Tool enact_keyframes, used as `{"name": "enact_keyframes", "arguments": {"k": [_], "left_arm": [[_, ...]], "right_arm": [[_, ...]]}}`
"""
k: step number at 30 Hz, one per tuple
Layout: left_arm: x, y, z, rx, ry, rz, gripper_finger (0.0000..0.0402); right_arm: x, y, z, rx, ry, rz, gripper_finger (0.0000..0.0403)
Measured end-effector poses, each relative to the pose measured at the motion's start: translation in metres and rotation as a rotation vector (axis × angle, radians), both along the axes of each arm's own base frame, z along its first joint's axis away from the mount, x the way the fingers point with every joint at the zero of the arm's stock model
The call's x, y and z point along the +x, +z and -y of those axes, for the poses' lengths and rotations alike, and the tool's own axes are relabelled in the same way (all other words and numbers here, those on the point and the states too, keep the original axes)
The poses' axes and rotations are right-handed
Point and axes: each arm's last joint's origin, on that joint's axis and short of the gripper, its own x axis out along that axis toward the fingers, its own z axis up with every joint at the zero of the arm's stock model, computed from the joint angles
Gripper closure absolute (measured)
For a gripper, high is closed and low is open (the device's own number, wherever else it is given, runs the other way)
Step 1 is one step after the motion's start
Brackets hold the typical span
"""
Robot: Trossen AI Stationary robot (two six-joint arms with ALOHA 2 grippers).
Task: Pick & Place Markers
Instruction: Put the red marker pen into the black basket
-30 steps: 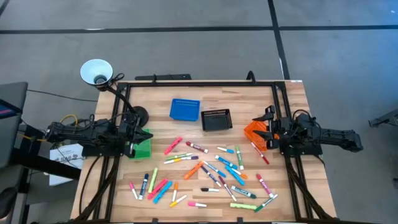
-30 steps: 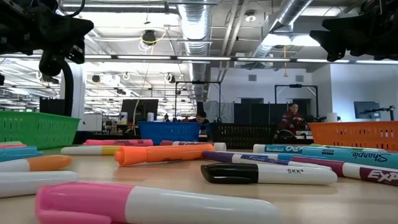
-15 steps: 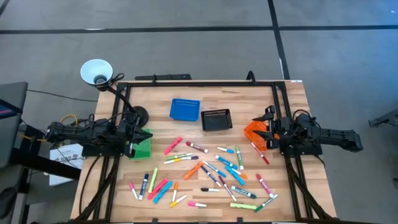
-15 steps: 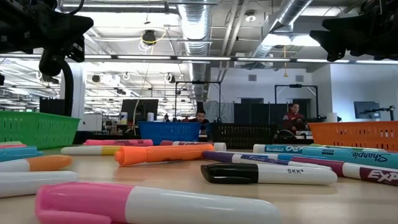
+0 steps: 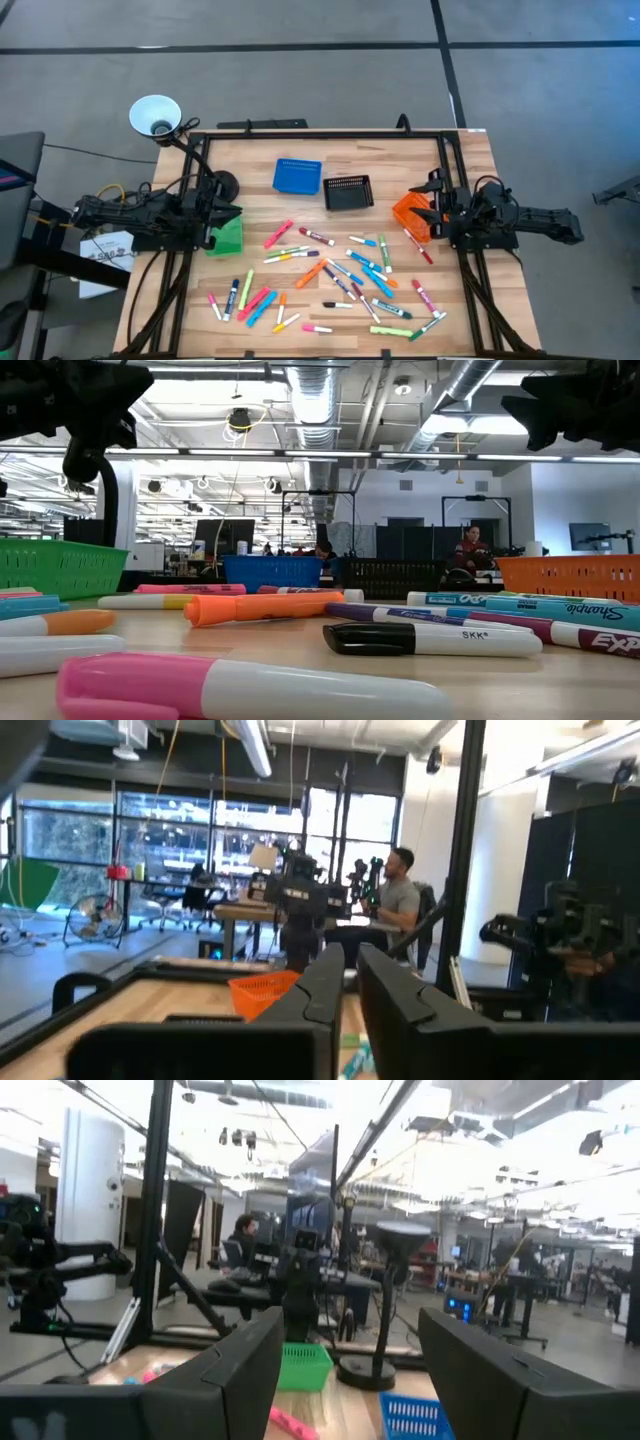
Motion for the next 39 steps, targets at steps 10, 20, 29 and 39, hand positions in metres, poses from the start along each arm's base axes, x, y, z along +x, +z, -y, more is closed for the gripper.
{"name": "enact_keyframes", "arguments": {"k": [10, 20, 29, 39], "left_arm": [[0.011, 0.011, 0.001, -0.07, -0.021, 0.008, 0.029], [0.077, 0.047, 0.009, 0.03, 0.01, -0.235, 0.0281], [0.108, 0.062, 0.013, 0.036, 0.018, -0.285, 0.0281], [0.1, 0.071, 0.012, 0.029, 0.018, -0.242, 0.0281]], "right_arm": [[-0.004, 0.013, 0.005, -0.007, -0.179, 0.144, 0.0178], [0.051, 0.03, 0.003, 0.181, -0.07, -0.11, 0.0204], [0.16, 0.002, -0.016, 0.191, -0.006, -0.555, 0.0247], [0.255, -0.029, -0.025, 0.23, -0.023, -0.798, 0.0262]]}}
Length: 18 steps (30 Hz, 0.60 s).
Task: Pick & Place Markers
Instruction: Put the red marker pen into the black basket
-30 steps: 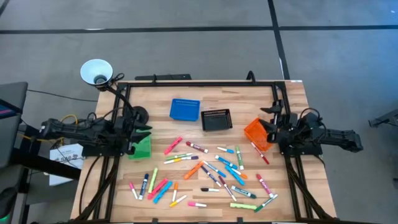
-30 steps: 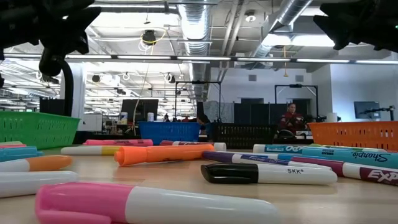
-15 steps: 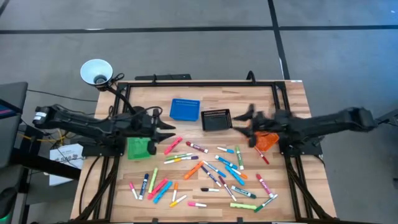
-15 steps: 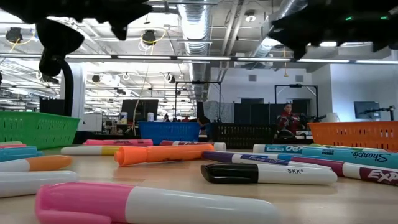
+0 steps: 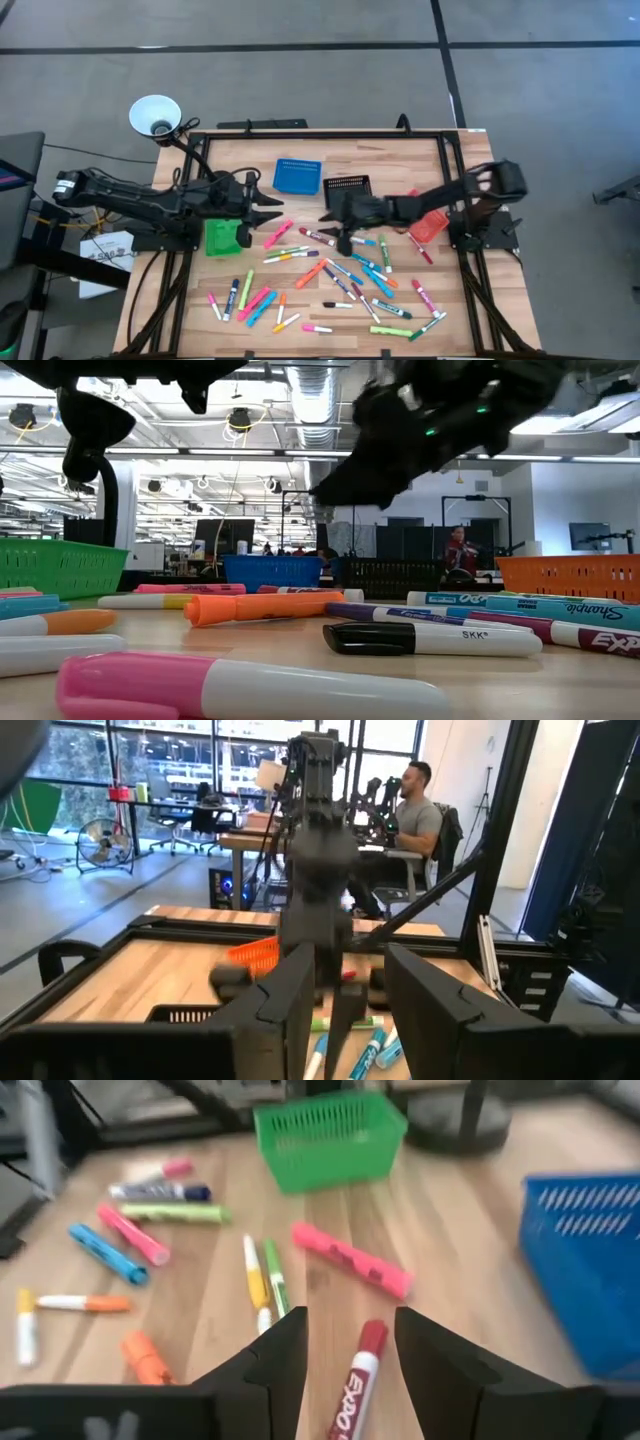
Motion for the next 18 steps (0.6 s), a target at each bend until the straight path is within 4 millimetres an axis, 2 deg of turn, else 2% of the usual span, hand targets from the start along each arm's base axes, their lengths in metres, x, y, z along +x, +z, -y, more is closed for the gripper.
{"name": "enact_keyframes", "arguments": {"k": [5, 12, 18], "left_arm": [[0.0, -0.003, 0.001, -0.004, -0.004, -0.025, 0.0282], [0.0, -0.005, 0.001, -0.051, -0.005, -0.055, 0.0282], [0.0, -0.01, 0.001, -0.048, -0.004, -0.099, 0.0282]], "right_arm": [[0.029, -0.017, -0.001, -0.005, -0.008, -0.246, 0.0261], [0.06, -0.023, -0.003, -0.007, -0.012, -0.376, 0.026], [0.074, -0.042, 0.0, -0.016, -0.015, -0.448, 0.0266]]}}
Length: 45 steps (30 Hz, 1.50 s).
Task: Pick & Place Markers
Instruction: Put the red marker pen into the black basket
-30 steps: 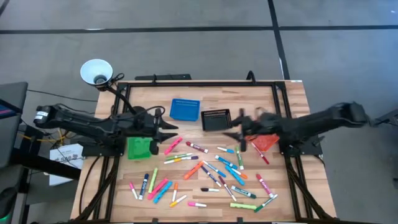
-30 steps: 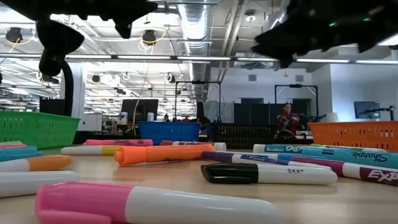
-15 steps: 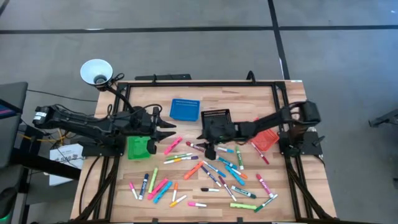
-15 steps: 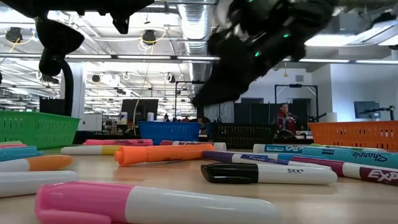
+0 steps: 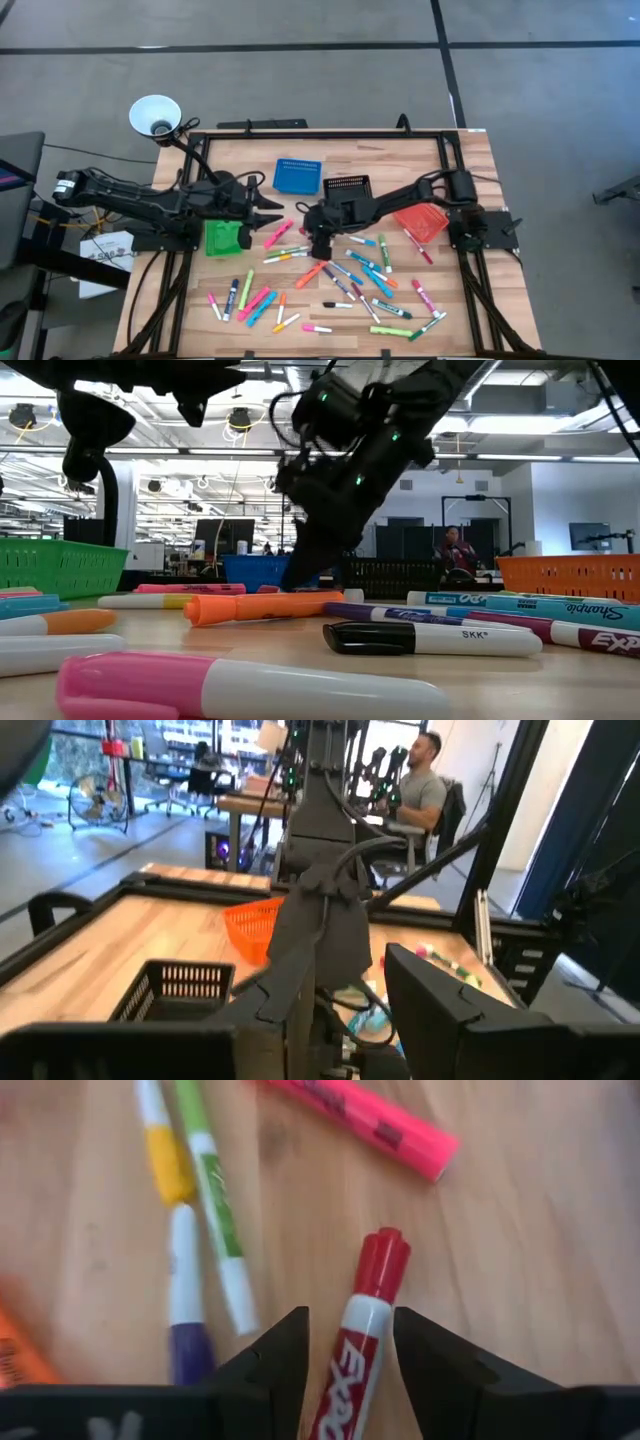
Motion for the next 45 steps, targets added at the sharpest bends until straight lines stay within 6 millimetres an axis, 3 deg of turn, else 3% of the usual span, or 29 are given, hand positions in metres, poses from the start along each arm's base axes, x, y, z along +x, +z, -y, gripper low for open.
{"name": "enact_keyframes", "arguments": {"k": [5, 9, 12, 16, 20, 23, 29, 31, 34, 39, 45], "left_arm": [[-0.001, -0.003, 0.0, 0.002, 0.0, -0.015, 0.0282], [-0.001, -0.007, 0.0, 0.003, 0.0, -0.029, 0.0282], [-0.002, -0.013, 0.0, 0.005, 0.0, -0.046, 0.0282], [-0.003, -0.016, 0.0, 0.006, 0.0, -0.054, 0.0282], [-0.003, -0.017, 0.0, -0.032, 0.002, -0.056, 0.0282], [-0.003, -0.017, 0.0, -0.071, 0.004, -0.058, 0.0282], [-0.003, -0.017, 0.001, -0.091, -0.011, -0.06, 0.0282], [-0.003, -0.017, 0.002, -0.091, -0.017, -0.06, 0.0282], [-0.004, -0.017, 0.005, -0.09, -0.032, -0.061, 0.0282], [-0.005, -0.017, 0.011, -0.089, -0.065, -0.062, 0.0282], [-0.005, -0.017, 0.013, -0.089, -0.074, -0.063, 0.0282]], "right_arm": [[0.009, -0.009, 0.01, 0.005, -0.019, -0.025, 0.0279], [0.014, -0.013, 0.019, 0.038, 0.009, -0.029, 0.0314], [0.017, -0.01, 0.023, 0.075, 0.022, -0.022, 0.035], [0.019, 0.001, 0.021, 0.086, 0.043, -0.014, 0.0354], [0.015, 0.043, 0.016, 0.052, 0.081, 0.029, 0.0354], [0.002, 0.07, 0.016, -0.03, 0.059, 0.007, 0.0343], [-0.043, 0.135, 0.021, -0.224, -0.002, -0.045, 0.0339], [-0.056, 0.142, 0.027, -0.234, -0.02, -0.059, 0.0344], [-0.066, 0.132, 0.039, -0.222, -0.044, -0.03, 0.0345], [-0.074, 0.077, 0.062, -0.206, -0.03, -0.078, 0.0342], [-0.066, 0.04, 0.085, -0.171, -0.04, -0.098, 0.0341]]}}
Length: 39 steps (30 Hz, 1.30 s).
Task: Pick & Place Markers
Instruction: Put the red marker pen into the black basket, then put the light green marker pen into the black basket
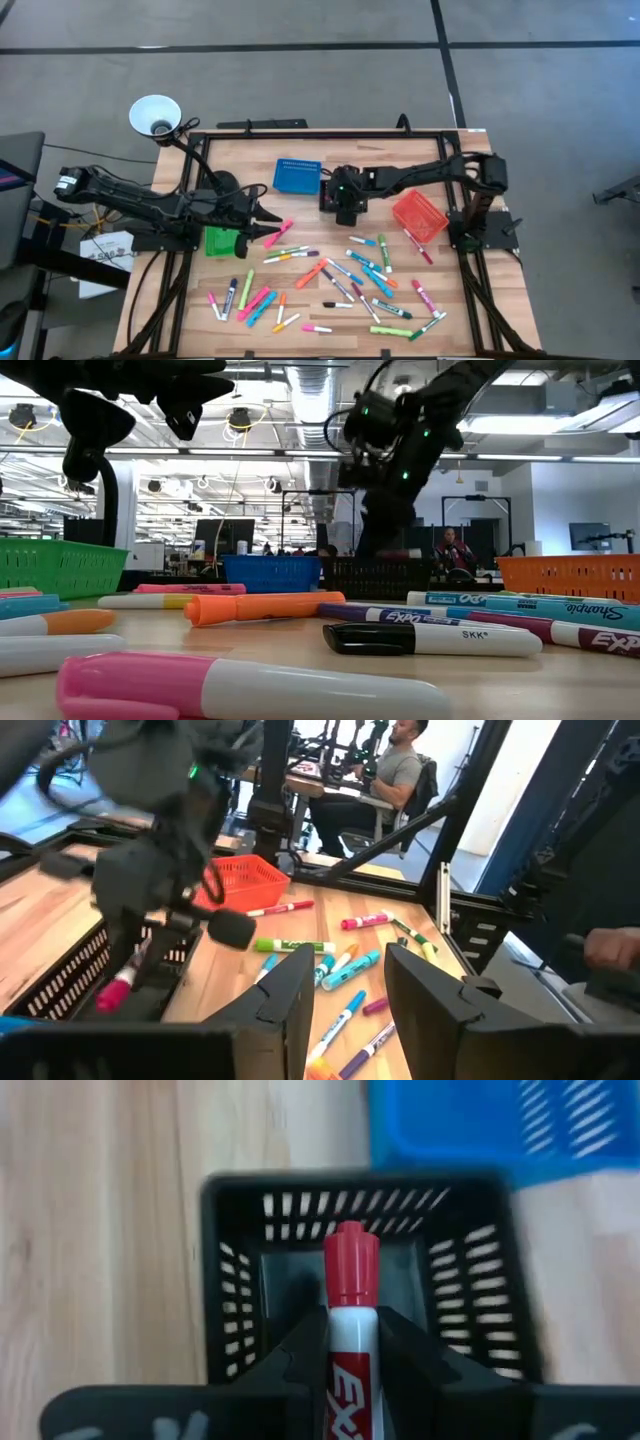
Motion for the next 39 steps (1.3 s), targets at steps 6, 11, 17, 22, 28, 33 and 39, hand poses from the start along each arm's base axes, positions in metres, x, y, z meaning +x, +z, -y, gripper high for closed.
{"name": "enact_keyframes", "arguments": {"k": [6, 11, 17, 22, 28, 33, 39], "left_arm": [[0.0, 0.0, 0.0, 0.0, 0.0, 0.0, 0.0282], [0.0, 0.0, 0.0, 0.0, 0.0, 0.0, 0.0282], [0.0, 0.0, 0.0, 0.0, 0.0, 0.0, 0.0282], [0.0, 0.0, 0.0, 0.0, 0.0, 0.0, 0.0282], [0.0, 0.0, 0.0, 0.004, 0.006, 0.004, 0.0282], [0.001, 0.009, -0.005, 0.027, 0.105, 0.092, 0.0282], [-0.001, 0.018, -0.012, 0.007, 0.185, 0.175, 0.0282]], "right_arm": [[0.003, -0.024, 0.015, 0.009, -0.044, -0.048, 0.0337], [0.003, -0.026, 0.021, 0.011, -0.064, -0.038, 0.0325], [0.002, -0.017, 0.02, 0.009, -0.067, -0.021, 0.0312], [-0.001, -0.017, 0.019, 0.025, -0.069, -0.048, 0.0305], [0.003, 0.004, 0.01, 0.049, -0.08, -0.163, 0.0275], [0.002, 0.052, -0.014, 0.132, -0.178, -0.308, 0.0256], [-0.018, 0.088, -0.052, 0.16, -0.259, -0.481, 0.0259]]}}
